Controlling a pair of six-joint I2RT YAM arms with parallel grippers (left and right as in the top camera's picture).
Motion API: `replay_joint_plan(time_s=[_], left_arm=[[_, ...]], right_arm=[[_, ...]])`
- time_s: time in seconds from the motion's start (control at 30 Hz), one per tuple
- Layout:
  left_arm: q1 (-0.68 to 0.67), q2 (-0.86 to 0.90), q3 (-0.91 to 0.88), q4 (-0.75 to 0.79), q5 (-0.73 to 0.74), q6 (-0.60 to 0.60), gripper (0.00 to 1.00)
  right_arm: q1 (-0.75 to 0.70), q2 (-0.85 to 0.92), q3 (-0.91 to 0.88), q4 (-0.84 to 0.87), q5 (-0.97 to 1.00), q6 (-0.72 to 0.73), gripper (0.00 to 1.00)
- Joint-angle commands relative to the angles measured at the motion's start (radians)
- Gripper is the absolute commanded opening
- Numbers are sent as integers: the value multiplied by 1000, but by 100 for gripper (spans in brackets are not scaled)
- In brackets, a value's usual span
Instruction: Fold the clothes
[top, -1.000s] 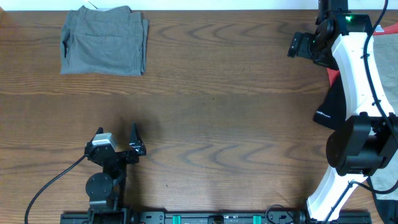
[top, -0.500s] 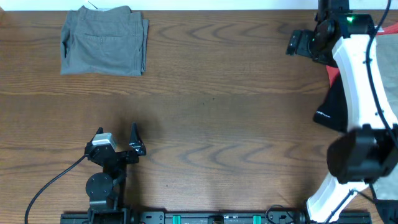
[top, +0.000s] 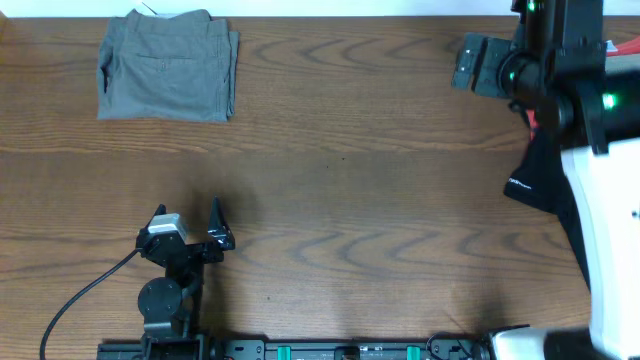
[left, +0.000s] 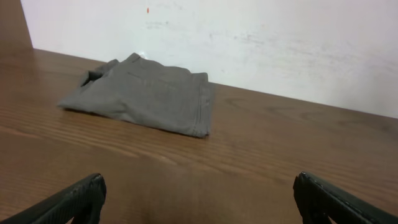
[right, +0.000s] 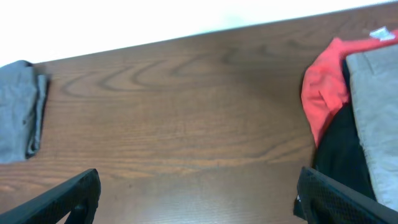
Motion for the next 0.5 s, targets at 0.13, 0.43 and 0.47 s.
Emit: replay_joint_plan(time_s=[0.13, 0.43, 0.47], left_arm=[[-2, -6, -13, -40, -19, 14, 98], [-2, -6, -13, -40, -19, 14, 98], [-2, -6, -13, -40, -19, 14, 98]], right_arm=[[18, -284, -393, 247, 89, -27, 99], [17, -791, -1104, 751, 18, -93, 99], [17, -850, -1177, 808, -2, -117, 99]])
